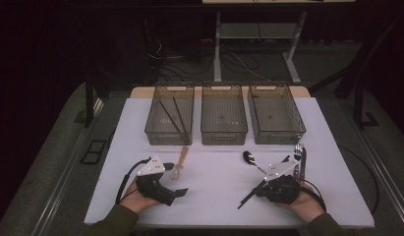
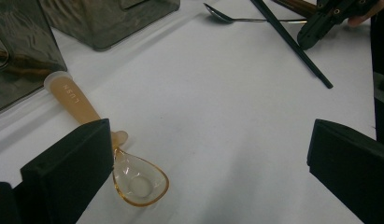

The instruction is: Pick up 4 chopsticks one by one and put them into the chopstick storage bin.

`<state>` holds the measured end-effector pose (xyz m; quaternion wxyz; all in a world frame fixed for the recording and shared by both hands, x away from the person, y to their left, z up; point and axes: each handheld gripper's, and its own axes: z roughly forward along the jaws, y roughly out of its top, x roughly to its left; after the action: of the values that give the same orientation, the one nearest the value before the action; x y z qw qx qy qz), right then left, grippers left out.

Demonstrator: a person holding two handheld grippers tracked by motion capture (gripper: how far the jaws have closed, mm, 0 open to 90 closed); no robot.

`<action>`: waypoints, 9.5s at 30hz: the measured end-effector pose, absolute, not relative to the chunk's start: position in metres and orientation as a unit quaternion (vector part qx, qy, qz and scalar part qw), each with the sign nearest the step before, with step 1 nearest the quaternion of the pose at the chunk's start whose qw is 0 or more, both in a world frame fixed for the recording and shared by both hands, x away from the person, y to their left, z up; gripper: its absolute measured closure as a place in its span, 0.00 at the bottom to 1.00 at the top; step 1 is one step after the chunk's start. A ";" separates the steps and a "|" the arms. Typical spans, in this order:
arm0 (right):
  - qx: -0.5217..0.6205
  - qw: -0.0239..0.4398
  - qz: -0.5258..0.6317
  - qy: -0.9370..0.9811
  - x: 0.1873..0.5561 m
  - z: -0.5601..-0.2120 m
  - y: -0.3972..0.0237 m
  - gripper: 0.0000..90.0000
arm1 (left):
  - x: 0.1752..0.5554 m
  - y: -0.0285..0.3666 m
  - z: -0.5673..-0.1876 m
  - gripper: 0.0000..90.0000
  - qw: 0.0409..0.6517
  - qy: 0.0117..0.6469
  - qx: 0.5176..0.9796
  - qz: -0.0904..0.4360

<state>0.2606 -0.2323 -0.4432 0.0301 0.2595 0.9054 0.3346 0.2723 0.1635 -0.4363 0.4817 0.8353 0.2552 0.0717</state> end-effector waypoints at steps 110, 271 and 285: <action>0.435 0.131 0.280 0.846 0.342 -0.441 -0.328 0.99 | 0.272 0.162 -0.436 0.00 0.482 0.253 0.836 0.068; 0.309 0.075 0.364 0.876 0.283 -0.425 -0.275 0.95 | 0.271 0.161 -0.436 0.00 0.478 0.244 0.841 0.065; 0.308 0.069 0.400 0.860 0.282 -0.414 -0.277 0.95 | 0.271 0.161 -0.436 0.00 0.480 0.247 0.839 0.065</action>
<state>0.2824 -0.2772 -0.4144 0.0691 0.3084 0.8602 0.4002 0.2711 0.1609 -0.4362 0.4802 0.8392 0.2467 0.0646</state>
